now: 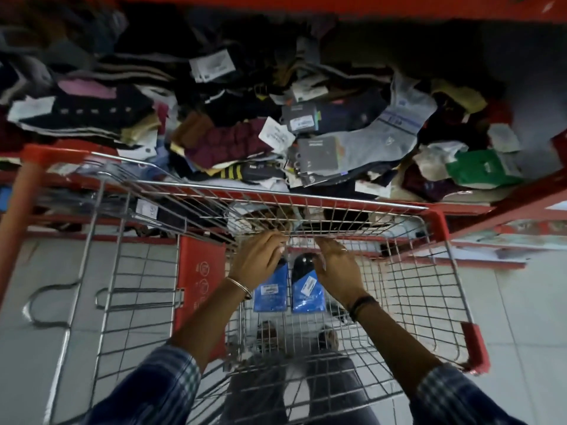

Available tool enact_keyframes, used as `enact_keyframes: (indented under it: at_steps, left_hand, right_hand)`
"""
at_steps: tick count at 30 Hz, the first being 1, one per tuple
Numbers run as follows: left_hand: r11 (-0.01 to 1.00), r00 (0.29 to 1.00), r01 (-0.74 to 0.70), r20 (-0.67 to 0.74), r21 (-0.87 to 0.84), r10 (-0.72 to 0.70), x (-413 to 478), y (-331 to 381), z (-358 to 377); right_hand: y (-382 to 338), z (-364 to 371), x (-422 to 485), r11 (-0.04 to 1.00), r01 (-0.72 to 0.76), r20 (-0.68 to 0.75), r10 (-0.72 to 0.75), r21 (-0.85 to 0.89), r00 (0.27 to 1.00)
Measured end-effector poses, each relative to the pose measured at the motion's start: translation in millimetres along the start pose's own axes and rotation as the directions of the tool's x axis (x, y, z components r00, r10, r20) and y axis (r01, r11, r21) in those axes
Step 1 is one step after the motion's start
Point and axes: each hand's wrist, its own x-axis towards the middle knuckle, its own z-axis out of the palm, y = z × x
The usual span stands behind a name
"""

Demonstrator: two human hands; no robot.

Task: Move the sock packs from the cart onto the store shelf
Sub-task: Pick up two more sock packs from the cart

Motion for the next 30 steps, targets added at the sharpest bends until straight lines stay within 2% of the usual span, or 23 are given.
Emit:
enact_keyframes:
  at_steps: [6, 10, 12, 14, 18, 20, 23, 26, 30]
  left_hand:
    - [0.997, 0.984, 0.054, 0.171, -0.055, -0.044, -9, -57, 60]
    - [0.982, 0.945, 0.178, 0.289, -0.059, -0.154, -11, -82, 95]
    - [0.971, 0.91, 0.24, 0.351, -0.006, -0.222, -8, -94, 112]
    - [0.969, 0.862, 0.247, 0.452, 0.021, -0.23, -3, -106, 125]
    - [0.968, 0.743, 0.241, 0.628, 0.073, -0.232, 17, -125, 146]
    - [0.962, 0.7, 0.268, 0.674, 0.059, -0.236, 25, -132, 153]
    - [0.927, 0.669, 0.374, 0.699, -0.025, -0.251, 32, -139, 158]
    - [0.929, 0.712, 0.37, 0.65, -0.026, -0.266, 34, -138, 159]
    - [0.933, 0.758, 0.361, 0.582, 0.002, -0.295, 30, -130, 159]
  right_hand:
    - [24, 65, 28, 1.0, -0.015, 0.162, 0.017, -0.014, 0.987]
    - [38, 97, 49, 0.998, -0.062, 0.299, 0.067, -0.028, 0.952]
    - [47, 115, 60, 0.994, -0.106, 0.389, 0.104, -0.015, 0.915]
    - [55, 128, 72, 0.993, -0.108, 0.488, 0.118, -0.049, 0.865]
    - [65, 142, 101, 0.984, -0.033, 0.632, 0.139, -0.177, 0.763]
    - [64, 145, 107, 0.975, -0.03, 0.638, 0.166, -0.219, 0.752]
    - [61, 149, 107, 0.969, -0.047, 0.593, 0.186, -0.243, 0.783]
    - [57, 150, 104, 0.969, -0.077, 0.504, 0.189, -0.234, 0.843]
    - [54, 144, 98, 0.969, -0.121, 0.472, 0.211, -0.214, 0.856]
